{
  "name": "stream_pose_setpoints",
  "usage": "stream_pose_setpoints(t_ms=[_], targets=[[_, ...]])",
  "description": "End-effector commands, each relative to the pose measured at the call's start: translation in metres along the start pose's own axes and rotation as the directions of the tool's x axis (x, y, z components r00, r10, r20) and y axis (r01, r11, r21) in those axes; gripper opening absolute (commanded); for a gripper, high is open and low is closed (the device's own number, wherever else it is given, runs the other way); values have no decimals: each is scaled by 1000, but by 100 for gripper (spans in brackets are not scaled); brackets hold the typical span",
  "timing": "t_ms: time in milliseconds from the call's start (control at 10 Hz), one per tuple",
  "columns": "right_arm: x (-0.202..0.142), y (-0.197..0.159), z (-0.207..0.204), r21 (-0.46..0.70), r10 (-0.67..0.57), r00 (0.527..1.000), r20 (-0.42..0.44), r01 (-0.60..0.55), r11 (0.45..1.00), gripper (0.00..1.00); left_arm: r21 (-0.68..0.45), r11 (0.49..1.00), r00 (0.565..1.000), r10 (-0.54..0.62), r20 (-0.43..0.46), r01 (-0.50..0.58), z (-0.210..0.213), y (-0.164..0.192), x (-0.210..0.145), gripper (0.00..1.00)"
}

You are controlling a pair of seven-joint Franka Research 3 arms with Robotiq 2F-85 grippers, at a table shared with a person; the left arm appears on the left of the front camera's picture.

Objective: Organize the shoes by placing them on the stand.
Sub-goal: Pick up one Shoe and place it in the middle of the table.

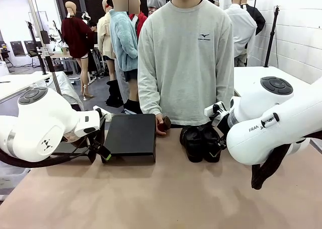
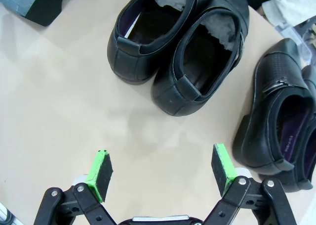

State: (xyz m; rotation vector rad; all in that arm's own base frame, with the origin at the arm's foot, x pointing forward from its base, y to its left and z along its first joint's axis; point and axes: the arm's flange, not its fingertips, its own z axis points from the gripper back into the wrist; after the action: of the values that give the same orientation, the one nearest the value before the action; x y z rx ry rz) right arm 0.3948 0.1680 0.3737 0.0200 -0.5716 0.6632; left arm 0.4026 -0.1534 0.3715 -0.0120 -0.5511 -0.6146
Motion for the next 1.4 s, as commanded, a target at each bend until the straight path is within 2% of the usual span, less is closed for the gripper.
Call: stream_pose_setpoints(t_ms=[0, 1000, 1200, 1300], targets=[[0, 0, 0, 0, 0, 1000, 0, 0, 1000, 100, -1, 1000, 1000, 6, 0, -6, 0, 2, -1, 100], [0, 0, 0, 0, 0, 1000, 0, 0, 1000, 100, 0, 1000, 1000, 0, 0, 0, 0, 0, 0, 100], [-65, -23, 54, -38, -76, 991, 108, 81, 996, 100, -35, 999, 998, 41, 48, -40, 41, 11, -2, 100], [-93, -42, 83, -37, -111, 980, 163, 118, 992, 100, -80, 996, 999, 49, 11, -48, 61, 25, -8, 100]])
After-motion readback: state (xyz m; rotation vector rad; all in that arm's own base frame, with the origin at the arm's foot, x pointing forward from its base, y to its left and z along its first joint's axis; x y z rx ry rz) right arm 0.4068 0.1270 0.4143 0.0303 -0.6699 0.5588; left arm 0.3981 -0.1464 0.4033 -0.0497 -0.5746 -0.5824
